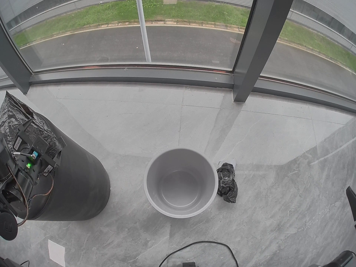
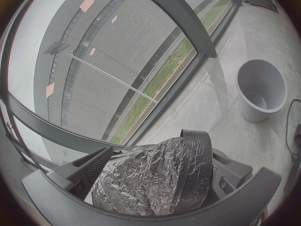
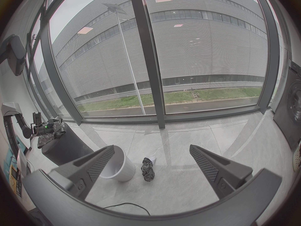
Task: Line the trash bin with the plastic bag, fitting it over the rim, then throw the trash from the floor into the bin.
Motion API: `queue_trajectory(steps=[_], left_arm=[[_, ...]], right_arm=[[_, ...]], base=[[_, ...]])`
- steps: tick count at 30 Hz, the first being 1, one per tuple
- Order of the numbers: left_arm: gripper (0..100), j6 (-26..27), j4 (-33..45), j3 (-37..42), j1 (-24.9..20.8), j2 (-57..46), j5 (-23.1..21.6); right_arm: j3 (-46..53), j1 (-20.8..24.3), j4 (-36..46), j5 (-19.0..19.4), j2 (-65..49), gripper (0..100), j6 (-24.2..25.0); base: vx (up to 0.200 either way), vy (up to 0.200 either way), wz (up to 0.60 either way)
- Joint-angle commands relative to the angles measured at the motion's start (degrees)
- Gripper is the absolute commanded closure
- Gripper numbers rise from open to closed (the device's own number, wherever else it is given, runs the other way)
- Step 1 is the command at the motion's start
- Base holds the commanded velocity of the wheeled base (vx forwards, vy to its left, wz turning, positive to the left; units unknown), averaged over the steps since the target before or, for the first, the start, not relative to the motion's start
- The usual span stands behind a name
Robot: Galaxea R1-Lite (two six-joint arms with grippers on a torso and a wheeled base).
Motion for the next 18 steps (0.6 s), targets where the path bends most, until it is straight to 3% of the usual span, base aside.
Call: queue_trajectory(steps=[1,2,18], left_arm=[[0,0.02,-3.17,0.71,-0.01,3.20,0.90],[100,0.02,-3.87,0.89,-0.01,3.82,0.90],[100,-0.42,-5.54,1.15,-0.01,3.38,0.90]], right_arm=[[0.13,0.02,-0.12,0.06,-0.21,0,0.02],[0.13,0.02,-0.03,0.06,-0.21,0,0.02],[0.75,0.02,-0.03,0.06,-0.21,0,-0.07]], base=[[0.000,0.000,0.00],[0.000,0.000,0.00],[0.000,0.000,0.00]])
